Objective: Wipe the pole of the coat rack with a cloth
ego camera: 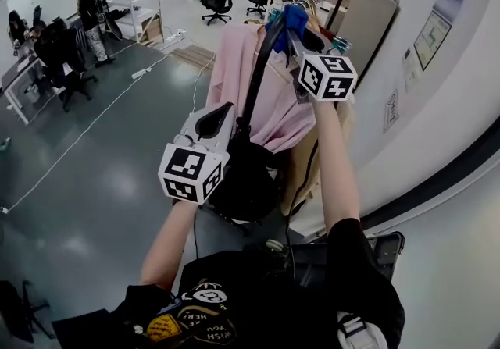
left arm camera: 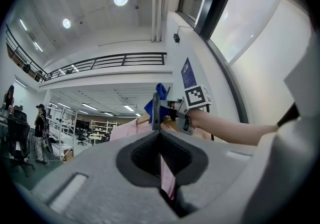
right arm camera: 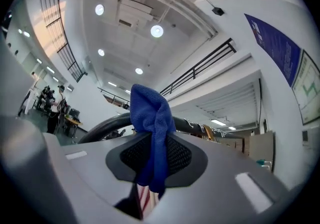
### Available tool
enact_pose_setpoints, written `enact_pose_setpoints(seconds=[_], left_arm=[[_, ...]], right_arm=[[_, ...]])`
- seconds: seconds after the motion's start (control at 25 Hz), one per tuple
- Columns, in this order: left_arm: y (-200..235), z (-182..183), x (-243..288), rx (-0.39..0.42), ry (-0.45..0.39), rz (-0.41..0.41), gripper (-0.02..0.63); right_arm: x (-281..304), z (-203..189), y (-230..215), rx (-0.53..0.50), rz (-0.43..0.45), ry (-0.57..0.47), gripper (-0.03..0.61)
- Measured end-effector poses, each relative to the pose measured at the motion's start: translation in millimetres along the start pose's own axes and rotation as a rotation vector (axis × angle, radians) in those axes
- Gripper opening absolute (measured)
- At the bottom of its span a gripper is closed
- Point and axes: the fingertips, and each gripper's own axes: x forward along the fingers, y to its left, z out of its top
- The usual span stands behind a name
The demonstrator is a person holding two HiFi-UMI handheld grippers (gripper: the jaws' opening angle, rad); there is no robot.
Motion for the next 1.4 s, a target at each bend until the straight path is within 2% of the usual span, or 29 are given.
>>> enact_pose_setpoints(seconds=[0.08, 0.16, 0.32, 0.64, 0.76, 0.84, 1.0, 1.08, 1.2, 1.4], left_arm=[[2, -1, -3, 0.001, 0.004, 0.008, 0.001], [5, -2, -4, 0.000, 0.004, 0.014, 0.000], [9, -5, -3, -0.007, 0.006, 0.022, 0.001], [10, -16, 4, -0.026, 0.015, 0.007, 0.002], [7, -18, 6, -0.033, 0.018, -0.004, 0.002], [6, -19, 7, -0.037, 0.017, -0.011, 0.000], [5, -21, 7, -0.038, 0.016, -0.019, 0.001], [6, -20, 6, -0.037, 0.014, -0.017, 0.001], [9, -19, 7, -0.038, 0.011, -0.014, 0.000], [9, -16, 12, -0.045, 0.001, -0.014, 0.000]], right_arm=[[4, -1, -4, 0.068, 0.008, -0.015, 0.074], [2, -4, 6, 0.077, 0.041, -0.018, 0.074], [-18, -14, 49, -0.003, 0.121, -0.010, 0.074], [-73, -54, 102, -0.216, 0.148, -0.017, 0.072], [-85, -71, 124, -0.291, 0.202, 0.029, 0.072], [-90, -91, 139, -0.305, 0.233, 0.074, 0.072], [-100, -142, 157, -0.269, 0.265, 0.164, 0.072], [-101, -153, 158, -0.248, 0.252, 0.174, 0.072], [-96, -137, 145, -0.231, 0.208, 0.145, 0.072], [-74, -79, 117, -0.208, 0.197, 0.046, 0.074]])
